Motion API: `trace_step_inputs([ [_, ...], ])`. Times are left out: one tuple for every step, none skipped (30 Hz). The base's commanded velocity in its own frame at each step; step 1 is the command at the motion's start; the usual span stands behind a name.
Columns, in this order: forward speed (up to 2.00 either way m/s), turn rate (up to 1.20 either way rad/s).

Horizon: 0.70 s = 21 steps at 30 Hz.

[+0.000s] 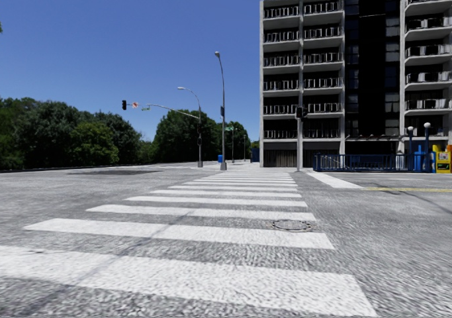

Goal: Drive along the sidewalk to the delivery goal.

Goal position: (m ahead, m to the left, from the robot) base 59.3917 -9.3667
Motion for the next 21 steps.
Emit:
trace_step_inputs([
  [0.78, -0.18],
  [0.80, -0.18],
  [0.81, -0.18],
  [0.81, -0.18],
  [0.81, -0.18],
  [0.81, -0.18],
  [0.81, -0.18],
  [0.81, -0.18],
  [0.82, -0.18],
  [0.82, -0.18],
  [0.82, -0.18],
  [0.82, -0.18],
  [0.82, -0.18],
  [0.84, -0.18],
  [0.84, -0.18],
  [0.96, -0.18],
  [1.28, -0.18],
  [1.95, -0.18],
  [1.98, -0.18],
  [1.98, -0.18],
  [1.98, -0.18],
])
